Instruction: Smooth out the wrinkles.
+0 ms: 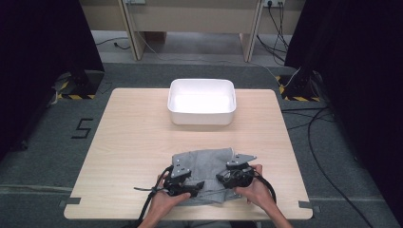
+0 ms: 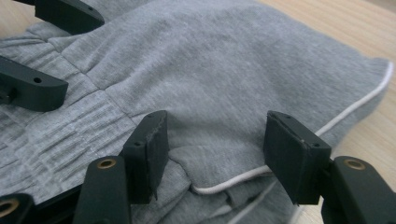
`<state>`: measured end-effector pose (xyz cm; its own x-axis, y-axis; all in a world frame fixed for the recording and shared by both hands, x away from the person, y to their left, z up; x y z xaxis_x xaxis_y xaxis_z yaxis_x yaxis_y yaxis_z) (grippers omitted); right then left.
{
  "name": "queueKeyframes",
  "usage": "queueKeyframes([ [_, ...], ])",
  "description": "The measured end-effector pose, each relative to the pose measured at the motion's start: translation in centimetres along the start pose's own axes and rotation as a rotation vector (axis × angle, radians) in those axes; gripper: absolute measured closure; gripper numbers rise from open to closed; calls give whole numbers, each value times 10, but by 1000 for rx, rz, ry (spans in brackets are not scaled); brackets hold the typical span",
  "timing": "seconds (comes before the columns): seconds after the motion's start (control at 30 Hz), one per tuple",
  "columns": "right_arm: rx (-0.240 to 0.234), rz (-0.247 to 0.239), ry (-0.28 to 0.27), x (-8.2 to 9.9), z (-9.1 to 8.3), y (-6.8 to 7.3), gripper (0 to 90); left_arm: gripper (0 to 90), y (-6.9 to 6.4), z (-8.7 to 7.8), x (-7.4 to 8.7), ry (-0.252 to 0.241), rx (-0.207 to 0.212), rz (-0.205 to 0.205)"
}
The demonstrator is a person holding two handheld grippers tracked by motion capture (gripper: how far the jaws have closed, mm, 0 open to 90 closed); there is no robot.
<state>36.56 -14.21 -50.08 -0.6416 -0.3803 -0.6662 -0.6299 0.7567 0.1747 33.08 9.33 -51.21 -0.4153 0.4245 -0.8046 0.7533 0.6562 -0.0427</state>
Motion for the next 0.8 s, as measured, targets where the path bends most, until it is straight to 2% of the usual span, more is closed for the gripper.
queueKeyframes([
  [0.1, 11, -3, 9, -3, 9, 4, 423, 310, 1, 0, 1, 5, -5, 15],
  [0.17, 13, -12, 2, -6, 14, 7, 423, 314, 9, -4, 1, 23, -23, 35],
  [0.37, -2, -15, -9, -24, 36, 21, 424, 338, 34, -19, 8, 40, -65, 27],
  [0.47, 0, -19, -15, -36, 50, 33, 424, 343, 49, -28, 12, 56, -84, 28],
  [0.57, -4, -31, -20, -45, 62, 41, 424, 343, 66, -36, 19, 44, -80, 15],
  [0.67, -13, -25, -28, -54, 74, 47, 424, 343, 80, -41, 25, 34, -83, -35],
  [0.8, -15, -34, -28, -65, 85, 56, 424, 344, 94, -48, 29, 40, -93, -44],
])
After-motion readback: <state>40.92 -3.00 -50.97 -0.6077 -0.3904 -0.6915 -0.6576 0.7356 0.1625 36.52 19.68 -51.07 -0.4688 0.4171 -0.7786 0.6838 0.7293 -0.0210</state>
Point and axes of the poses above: each handheld gripper's, and its own axes: z roughly forward along the jaws, x roughly out of its underside, y roughly to its left, the point moved 1 cm from there along z, roughly forward along the jaws, and after that the axes turned 11 degrees about z, right-handed, at the moved point
